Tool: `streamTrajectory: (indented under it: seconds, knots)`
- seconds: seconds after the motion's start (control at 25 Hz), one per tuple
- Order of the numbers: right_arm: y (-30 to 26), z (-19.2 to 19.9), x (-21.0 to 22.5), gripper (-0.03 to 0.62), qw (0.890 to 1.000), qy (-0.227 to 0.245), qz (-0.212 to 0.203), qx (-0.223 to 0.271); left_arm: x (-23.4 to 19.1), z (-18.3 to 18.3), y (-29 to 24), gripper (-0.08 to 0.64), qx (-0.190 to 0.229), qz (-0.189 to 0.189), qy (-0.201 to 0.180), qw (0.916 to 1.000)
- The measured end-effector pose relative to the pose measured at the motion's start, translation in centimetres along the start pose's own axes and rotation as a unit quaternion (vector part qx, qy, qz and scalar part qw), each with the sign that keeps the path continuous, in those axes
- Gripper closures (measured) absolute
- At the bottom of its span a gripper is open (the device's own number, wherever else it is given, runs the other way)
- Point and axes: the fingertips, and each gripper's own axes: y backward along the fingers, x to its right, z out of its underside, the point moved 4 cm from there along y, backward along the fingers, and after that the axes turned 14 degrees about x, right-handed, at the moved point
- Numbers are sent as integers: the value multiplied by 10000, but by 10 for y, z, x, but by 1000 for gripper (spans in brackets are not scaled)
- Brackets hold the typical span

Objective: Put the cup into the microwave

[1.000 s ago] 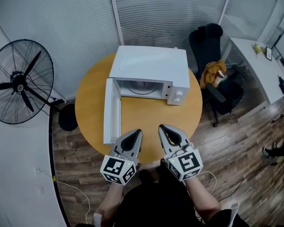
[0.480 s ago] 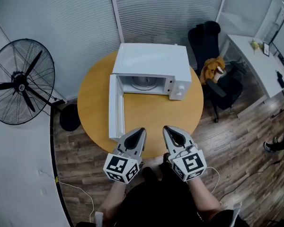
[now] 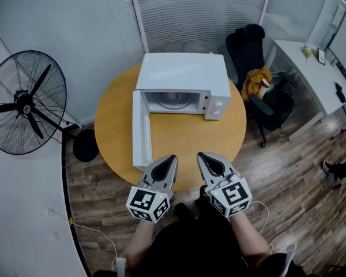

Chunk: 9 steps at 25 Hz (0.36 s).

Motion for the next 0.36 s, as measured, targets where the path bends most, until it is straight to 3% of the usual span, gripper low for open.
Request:
streamTrajectory:
  seconds: [0.36]
  knots:
    - [5, -4, 3, 588, 10000, 35, 5, 83, 4, 2, 1, 565, -24, 41, -10, 10000]
